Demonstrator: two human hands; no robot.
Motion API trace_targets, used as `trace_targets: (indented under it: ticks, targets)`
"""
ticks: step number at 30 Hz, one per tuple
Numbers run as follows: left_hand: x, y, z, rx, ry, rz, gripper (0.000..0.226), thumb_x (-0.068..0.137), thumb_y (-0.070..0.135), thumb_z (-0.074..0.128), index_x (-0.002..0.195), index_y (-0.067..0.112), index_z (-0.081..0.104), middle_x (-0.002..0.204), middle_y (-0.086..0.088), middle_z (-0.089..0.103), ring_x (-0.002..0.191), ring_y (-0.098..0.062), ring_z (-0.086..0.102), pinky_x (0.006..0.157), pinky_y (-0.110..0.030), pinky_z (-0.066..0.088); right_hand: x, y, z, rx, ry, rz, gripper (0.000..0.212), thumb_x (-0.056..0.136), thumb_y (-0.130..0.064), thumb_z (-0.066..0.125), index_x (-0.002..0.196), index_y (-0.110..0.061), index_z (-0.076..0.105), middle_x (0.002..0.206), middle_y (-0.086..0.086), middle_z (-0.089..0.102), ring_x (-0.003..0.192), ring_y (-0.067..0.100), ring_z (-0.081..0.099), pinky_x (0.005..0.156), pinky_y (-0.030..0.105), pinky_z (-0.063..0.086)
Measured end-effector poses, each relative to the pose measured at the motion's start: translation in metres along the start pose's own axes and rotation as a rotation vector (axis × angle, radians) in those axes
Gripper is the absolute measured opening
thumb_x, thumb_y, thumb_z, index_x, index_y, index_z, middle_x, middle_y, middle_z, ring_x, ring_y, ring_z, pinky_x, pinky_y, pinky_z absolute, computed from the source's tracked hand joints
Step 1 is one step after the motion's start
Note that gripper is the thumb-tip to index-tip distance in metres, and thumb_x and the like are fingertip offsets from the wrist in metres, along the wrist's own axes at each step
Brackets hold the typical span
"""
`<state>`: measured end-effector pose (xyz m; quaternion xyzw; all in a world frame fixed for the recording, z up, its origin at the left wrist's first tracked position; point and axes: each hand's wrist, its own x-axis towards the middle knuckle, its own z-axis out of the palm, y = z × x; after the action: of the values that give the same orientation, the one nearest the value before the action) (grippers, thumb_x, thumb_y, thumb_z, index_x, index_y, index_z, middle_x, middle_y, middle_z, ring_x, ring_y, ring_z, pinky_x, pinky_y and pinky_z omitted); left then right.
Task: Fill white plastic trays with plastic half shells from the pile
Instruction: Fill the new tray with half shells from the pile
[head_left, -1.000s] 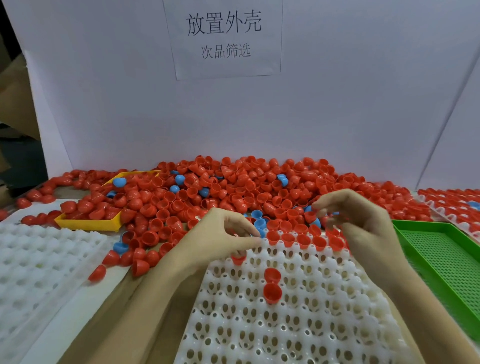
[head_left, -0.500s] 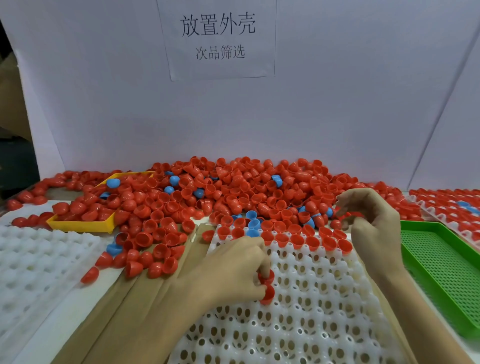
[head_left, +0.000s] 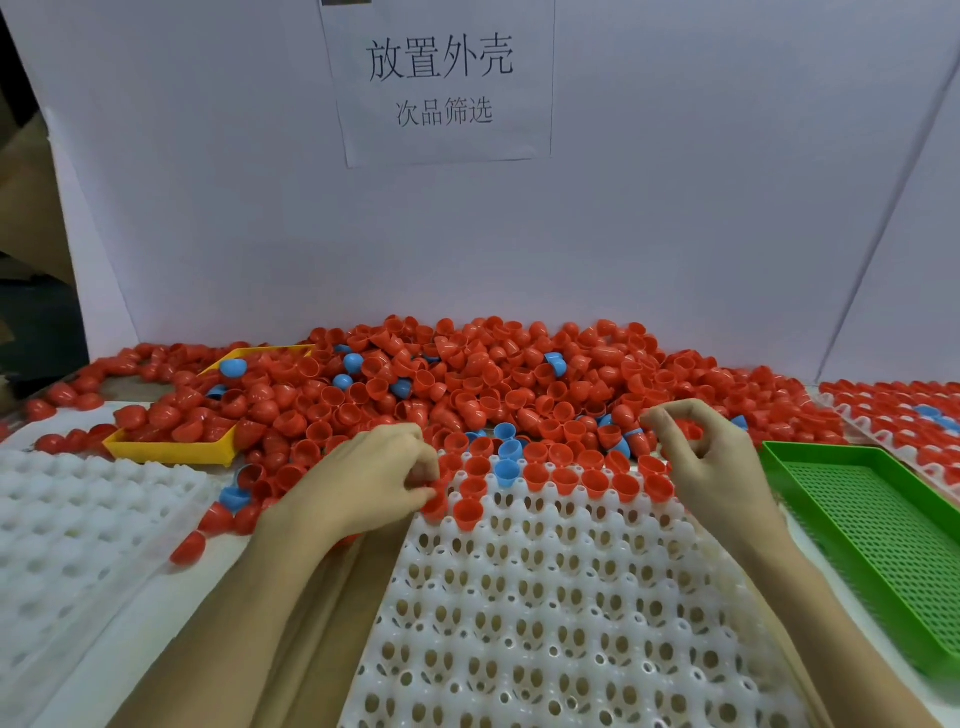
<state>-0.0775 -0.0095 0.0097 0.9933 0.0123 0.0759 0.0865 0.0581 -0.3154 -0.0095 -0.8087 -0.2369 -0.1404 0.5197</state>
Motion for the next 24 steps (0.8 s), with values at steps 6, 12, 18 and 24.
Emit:
trace_targets:
  ticks: [6,12,18,24]
  targets:
    - [0.003,-0.004,0.005,-0.075,-0.042,0.023,0.014,0.095,0.033,0.067,0.108,0.032,0.073,0.101,0.019,0.058,0.085,0.0,0.057,0.077,-0.024,0.054,-0.001,-0.002,-0.006,0.022,0.057,-0.065,0.016,0.105,-0.037,0.058,0.102,-0.028,0.07,0.052,0.012,0.05,0.039,0.01,0.032,0.041,0.018,0.027]
    - [0.008,-0.026,0.01,-0.156,0.24,-0.108,0.028,0.101,0.009,0.054,0.119,0.025,0.069,0.116,0.012,0.066,0.104,-0.004,0.062,0.092,-0.031,0.053,0.002,0.004,-0.009,-0.032,0.088,-0.029,0.027,0.109,-0.031,0.052,0.095,-0.023,0.073,0.049,-0.002,0.058,0.036,0.007,0.034,0.037,0.014,0.025]
    - [0.014,-0.035,0.051,-0.022,0.133,-0.043,0.035,0.1,0.036,0.062,0.135,0.033,0.061,0.137,0.018,0.058,0.131,-0.009,0.046,0.111,-0.034,0.028,0.003,0.008,-0.008,0.006,0.116,0.015,0.028,0.111,-0.023,0.048,0.099,-0.025,0.072,0.049,-0.004,0.056,0.038,0.006,0.034,0.036,0.018,0.027]
    - [0.016,-0.043,0.056,0.011,0.252,-0.112,0.037,0.099,0.021,0.062,0.137,0.025,0.063,0.131,0.012,0.062,0.124,-0.012,0.051,0.107,-0.034,0.035,0.002,0.009,-0.007,-0.073,0.111,-0.004,0.016,0.108,-0.019,0.054,0.106,-0.021,0.07,0.063,0.015,0.068,0.048,0.035,0.056,0.044,0.041,0.046]
